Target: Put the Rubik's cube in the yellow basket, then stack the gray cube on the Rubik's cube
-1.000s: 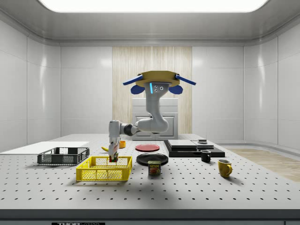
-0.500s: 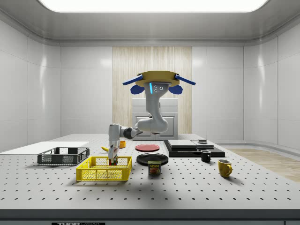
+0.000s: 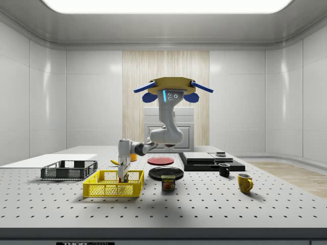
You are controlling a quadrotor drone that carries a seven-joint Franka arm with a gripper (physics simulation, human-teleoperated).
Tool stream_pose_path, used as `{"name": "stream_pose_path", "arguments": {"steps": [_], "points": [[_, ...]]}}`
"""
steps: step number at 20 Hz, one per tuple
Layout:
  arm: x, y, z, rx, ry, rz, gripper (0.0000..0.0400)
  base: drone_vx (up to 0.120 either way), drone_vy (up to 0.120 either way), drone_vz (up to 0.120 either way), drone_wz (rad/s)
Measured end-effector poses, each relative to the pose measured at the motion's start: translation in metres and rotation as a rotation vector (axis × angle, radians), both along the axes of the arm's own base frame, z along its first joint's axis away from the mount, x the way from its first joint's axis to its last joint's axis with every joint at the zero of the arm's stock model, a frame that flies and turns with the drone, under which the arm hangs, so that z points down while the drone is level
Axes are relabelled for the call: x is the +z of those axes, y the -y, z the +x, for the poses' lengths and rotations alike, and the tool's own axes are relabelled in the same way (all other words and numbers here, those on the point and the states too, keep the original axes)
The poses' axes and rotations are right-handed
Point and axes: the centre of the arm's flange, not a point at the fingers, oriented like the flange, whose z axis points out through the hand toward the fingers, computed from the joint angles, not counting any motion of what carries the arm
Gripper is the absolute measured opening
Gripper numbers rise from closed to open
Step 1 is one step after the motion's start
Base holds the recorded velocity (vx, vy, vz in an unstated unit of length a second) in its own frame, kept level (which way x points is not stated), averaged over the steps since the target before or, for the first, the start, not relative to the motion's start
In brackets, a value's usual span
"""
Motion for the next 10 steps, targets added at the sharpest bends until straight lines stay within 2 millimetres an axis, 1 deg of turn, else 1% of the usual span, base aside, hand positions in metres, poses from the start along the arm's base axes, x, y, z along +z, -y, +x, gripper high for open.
{"name": "stream_pose_path", "arguments": {"steps": [6,8,10], "points": [[0.005,0.016,0.000,0.000,0.000,0.000,0.0325,0.000,0.000,0.000,0.000],[0.006,0.020,0.000,0.000,0.000,0.000,0.0354,0.000,0.000,0.000,0.000],[0.006,0.023,0.000,0.000,0.000,0.000,0.0372,0.000,0.000,0.000,0.000]]}}
